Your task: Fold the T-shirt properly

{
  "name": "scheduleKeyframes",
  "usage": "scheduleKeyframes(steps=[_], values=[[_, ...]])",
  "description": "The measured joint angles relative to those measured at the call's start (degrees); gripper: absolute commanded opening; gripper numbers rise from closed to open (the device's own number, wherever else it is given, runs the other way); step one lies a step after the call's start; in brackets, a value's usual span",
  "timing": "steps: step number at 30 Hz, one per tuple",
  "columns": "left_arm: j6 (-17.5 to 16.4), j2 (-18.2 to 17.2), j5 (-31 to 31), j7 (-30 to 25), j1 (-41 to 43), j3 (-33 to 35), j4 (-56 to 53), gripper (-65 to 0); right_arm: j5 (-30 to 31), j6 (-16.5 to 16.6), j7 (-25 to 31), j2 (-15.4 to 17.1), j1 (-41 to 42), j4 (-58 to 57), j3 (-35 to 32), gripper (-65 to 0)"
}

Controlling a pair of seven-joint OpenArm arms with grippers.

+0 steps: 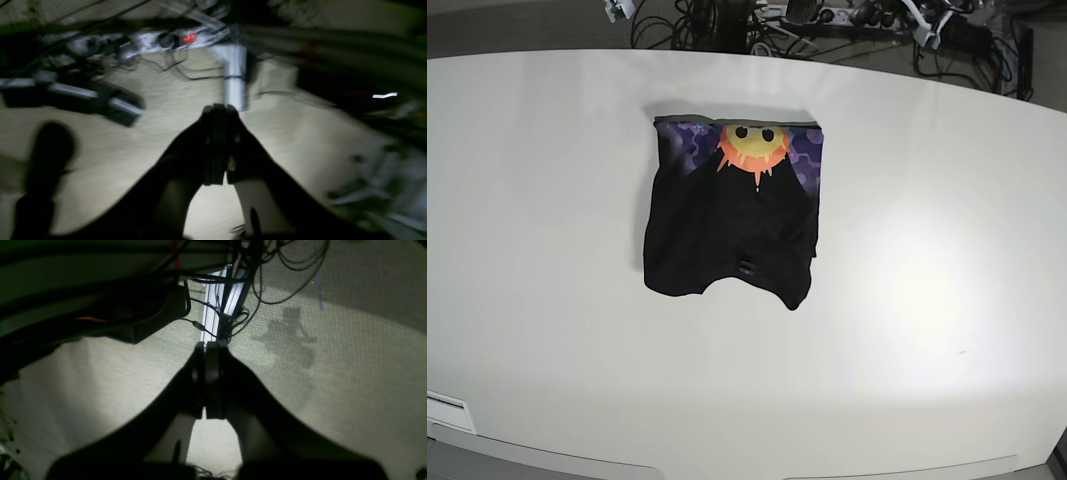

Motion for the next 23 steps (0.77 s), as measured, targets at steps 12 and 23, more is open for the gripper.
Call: scheduleKeyframes(steps=[12, 23], values=[[27.23, 9.94, 5.75, -14.78, -11.69, 23.34, -11.89, -65.0, -3.17, -16.26, 7.98, -3.65, 15.8, -23.32, -8.66, -65.0], [31.08, 12.76, 3.82, -15.72, -12.52, 29.55, -11.98, -65.0, -9.27, -17.09, 10.75, -8.74, 16.35, -23.61, -9.46, -65.0]])
